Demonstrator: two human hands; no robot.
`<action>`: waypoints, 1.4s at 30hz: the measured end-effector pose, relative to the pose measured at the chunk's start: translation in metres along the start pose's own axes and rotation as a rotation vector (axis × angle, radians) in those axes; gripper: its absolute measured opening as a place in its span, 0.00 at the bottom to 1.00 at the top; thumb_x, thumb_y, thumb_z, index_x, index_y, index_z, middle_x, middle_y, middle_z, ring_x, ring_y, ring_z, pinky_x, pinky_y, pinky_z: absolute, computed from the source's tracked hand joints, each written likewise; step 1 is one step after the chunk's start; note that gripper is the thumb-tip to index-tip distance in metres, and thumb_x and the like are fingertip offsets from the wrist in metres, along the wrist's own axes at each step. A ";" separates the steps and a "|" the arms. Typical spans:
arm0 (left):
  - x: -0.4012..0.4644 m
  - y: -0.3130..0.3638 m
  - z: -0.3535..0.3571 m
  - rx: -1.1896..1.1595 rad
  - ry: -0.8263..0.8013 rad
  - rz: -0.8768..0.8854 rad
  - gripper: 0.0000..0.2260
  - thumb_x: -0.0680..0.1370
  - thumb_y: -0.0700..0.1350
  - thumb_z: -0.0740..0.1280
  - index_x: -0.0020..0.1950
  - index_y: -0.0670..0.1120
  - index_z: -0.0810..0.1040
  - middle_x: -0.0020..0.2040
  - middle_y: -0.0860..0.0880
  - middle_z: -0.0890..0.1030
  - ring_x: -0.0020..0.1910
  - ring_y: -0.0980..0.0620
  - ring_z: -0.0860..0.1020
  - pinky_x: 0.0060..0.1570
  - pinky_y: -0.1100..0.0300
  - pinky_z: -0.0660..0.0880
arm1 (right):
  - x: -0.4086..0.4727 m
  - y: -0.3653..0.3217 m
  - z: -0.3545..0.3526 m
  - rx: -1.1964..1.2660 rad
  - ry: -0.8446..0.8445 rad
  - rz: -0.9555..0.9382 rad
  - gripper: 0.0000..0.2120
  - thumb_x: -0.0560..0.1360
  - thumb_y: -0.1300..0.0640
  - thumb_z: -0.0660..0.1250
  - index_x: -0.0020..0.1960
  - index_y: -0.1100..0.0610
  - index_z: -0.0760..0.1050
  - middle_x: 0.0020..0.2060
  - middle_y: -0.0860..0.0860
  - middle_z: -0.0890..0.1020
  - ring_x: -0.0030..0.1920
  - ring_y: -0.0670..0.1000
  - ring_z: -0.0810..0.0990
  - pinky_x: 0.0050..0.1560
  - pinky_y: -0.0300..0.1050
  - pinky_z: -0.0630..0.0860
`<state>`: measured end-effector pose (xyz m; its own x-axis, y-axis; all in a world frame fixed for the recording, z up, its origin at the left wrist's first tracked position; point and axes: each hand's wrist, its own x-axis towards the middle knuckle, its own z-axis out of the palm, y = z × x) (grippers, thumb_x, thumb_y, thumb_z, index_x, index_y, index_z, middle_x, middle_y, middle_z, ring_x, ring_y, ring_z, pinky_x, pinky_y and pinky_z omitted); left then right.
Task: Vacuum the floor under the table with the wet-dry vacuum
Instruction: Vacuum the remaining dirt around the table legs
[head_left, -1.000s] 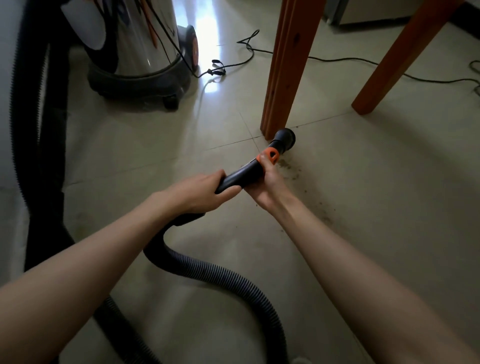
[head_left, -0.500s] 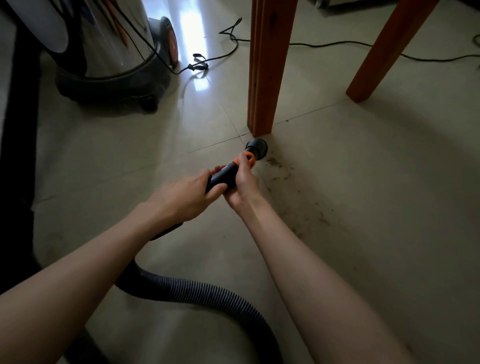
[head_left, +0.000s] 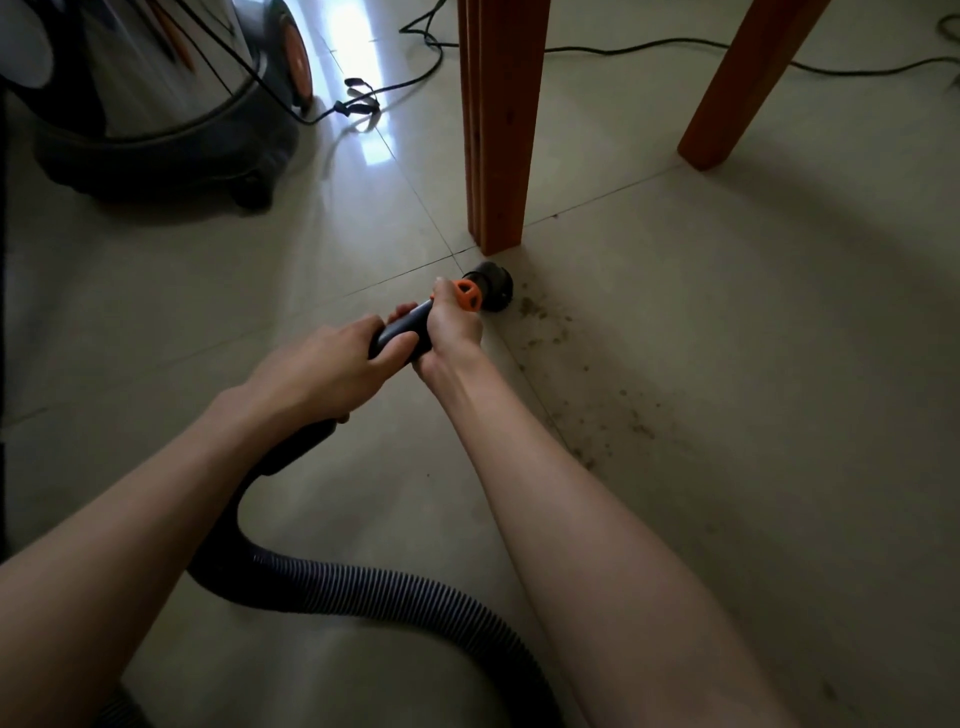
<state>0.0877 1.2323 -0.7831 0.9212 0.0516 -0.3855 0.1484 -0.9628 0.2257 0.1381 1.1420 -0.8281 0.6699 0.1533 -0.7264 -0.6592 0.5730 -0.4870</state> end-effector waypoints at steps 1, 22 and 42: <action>0.000 -0.001 0.000 -0.008 0.003 -0.003 0.18 0.79 0.61 0.51 0.51 0.49 0.71 0.36 0.47 0.79 0.29 0.50 0.80 0.32 0.57 0.77 | 0.001 -0.001 0.001 -0.009 0.001 -0.005 0.12 0.80 0.54 0.61 0.57 0.62 0.66 0.35 0.55 0.75 0.33 0.50 0.77 0.40 0.43 0.77; 0.043 0.031 0.002 0.019 0.056 0.038 0.17 0.80 0.60 0.50 0.50 0.50 0.71 0.37 0.48 0.79 0.32 0.50 0.80 0.36 0.58 0.75 | 0.034 -0.041 -0.011 -0.095 0.069 -0.097 0.14 0.80 0.53 0.61 0.59 0.62 0.66 0.43 0.57 0.76 0.37 0.52 0.77 0.51 0.48 0.79; 0.034 -0.002 0.016 0.106 0.122 -0.085 0.19 0.80 0.61 0.49 0.51 0.48 0.69 0.37 0.47 0.76 0.35 0.48 0.77 0.29 0.58 0.66 | 0.050 -0.015 0.005 -0.091 -0.140 0.029 0.15 0.80 0.51 0.61 0.56 0.62 0.63 0.36 0.58 0.75 0.35 0.53 0.77 0.41 0.48 0.78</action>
<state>0.1130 1.2316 -0.8111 0.9448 0.1599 -0.2861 0.1951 -0.9758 0.0987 0.1836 1.1451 -0.8548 0.6874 0.2831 -0.6688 -0.7025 0.4929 -0.5134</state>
